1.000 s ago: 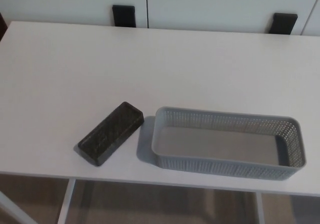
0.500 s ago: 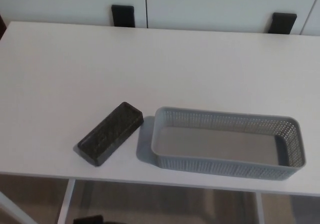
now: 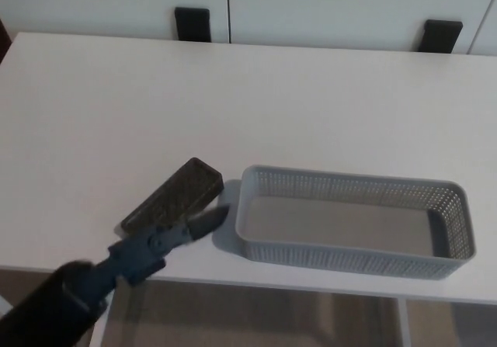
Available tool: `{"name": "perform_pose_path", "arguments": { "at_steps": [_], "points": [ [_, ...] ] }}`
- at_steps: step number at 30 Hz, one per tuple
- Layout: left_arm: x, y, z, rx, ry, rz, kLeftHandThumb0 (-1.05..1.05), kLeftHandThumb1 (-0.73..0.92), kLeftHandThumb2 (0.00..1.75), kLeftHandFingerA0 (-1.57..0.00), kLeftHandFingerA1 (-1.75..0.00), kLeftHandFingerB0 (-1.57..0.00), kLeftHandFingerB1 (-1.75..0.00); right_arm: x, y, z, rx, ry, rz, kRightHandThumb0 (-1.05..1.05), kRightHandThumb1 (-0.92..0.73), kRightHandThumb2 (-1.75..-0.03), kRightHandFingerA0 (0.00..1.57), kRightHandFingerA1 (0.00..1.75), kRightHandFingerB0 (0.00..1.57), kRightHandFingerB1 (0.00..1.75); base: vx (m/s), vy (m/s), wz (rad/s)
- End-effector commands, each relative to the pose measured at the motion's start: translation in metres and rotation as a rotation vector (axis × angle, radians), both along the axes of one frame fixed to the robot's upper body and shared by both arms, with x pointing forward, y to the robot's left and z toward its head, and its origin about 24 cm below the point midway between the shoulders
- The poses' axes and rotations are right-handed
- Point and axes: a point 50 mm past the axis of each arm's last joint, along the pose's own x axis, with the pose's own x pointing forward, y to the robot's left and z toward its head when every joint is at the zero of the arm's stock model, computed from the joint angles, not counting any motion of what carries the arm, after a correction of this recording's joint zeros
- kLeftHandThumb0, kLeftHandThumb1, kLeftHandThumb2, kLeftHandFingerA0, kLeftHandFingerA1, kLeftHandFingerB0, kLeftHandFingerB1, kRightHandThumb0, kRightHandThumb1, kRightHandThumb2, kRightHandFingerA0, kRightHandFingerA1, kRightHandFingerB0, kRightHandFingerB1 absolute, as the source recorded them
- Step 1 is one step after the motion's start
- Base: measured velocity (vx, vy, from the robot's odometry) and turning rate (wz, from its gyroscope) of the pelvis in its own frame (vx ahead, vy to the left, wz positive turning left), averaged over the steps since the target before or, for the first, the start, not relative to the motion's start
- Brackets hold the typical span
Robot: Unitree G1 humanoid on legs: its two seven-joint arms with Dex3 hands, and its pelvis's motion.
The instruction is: The robot walks towards a desk on which an eraser is kept on the left hand side and a container is kept on the right hand side. The robot picks up the eraser using its left hand and places it in the container.
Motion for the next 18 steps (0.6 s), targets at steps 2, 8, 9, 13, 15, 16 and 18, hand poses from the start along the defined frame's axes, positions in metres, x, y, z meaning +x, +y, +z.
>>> {"name": "perform_pose_path", "arguments": {
  "at_steps": [2, 8, 9, 13, 15, 16, 18],
  "points": [
    [0.087, 0.0, 0.033, 0.786, -0.503, 0.725, -0.63, 0.4, 0.75, 0.0, -0.04, 0.0, -0.02, 0.01, -0.014, 0.008, -0.083, -0.029, 0.087, -0.26, -0.65, -0.59, 0.53, 0.49, 0.3, 0.37, 0.0, 0.0, 0.0],
    [0.111, 0.006, 0.007, 0.861, -0.421, 0.778, -0.62, 0.39, 0.75, 0.0, -0.06, 0.0, -0.03, 0.011, -0.014, 0.01, -0.08, -0.035, 0.1, -0.27, -0.64, -0.59, 0.5, 0.49, 0.3, 0.37, 0.0, 0.0, 0.0],
    [0.113, 0.007, 0.003, 0.87, -0.405, 0.788, -0.61, 0.39, 0.75, 0.0, -0.04, 0.0, -0.03, 0.011, -0.014, 0.01, -0.075, -0.035, 0.1, -0.27, -0.64, -0.58, 0.5, 0.49, 0.3, 0.37, 0.0, 0.0, 0.0],
    [0.118, 0.011, -0.008, 0.903, -0.365, 0.8, -0.64, 0.4, 0.75, 0.0, -0.03, 0.0, 0.0, 0.011, -0.013, 0.01, -0.088, -0.029, 0.107, -0.26, -0.63, -0.58, 0.49, 0.48, 0.3, 0.37, 0.0, 0.0, 0.0],
    [0.121, 0.014, -0.016, 0.938, -0.347, 0.803, -0.66, 0.41, 0.76, 0.0, -0.03, 0.0, 0.0, 0.011, -0.013, 0.01, -0.094, -0.028, 0.116, -0.27, -0.64, -0.59, 0.5, 0.48, 0.3, 0.37, 0.0, 0.0, 0.0],
    [0.122, 0.014, -0.018, 0.942, -0.338, 0.808, -0.66, 0.41, 0.75, 0.0, -0.02, 0.0, 0.0, 0.012, -0.013, 0.011, -0.083, -0.031, 0.111, -0.27, -0.64, -0.58, 0.5, 0.48, 0.3, 0.37, 0.0, 0.0, 0.0],
    [0.123, 0.016, -0.021, 0.971, -0.333, 0.817, -0.65, 0.41, 0.75, 0.0, -0.03, 0.0, -0.02, 0.012, -0.013, 0.01, -0.078, -0.029, 0.113, -0.27, -0.64, -0.59, 0.49, 0.48, 0.3, 0.37, 0.0, 0.0, 0.0]
  ]
}}
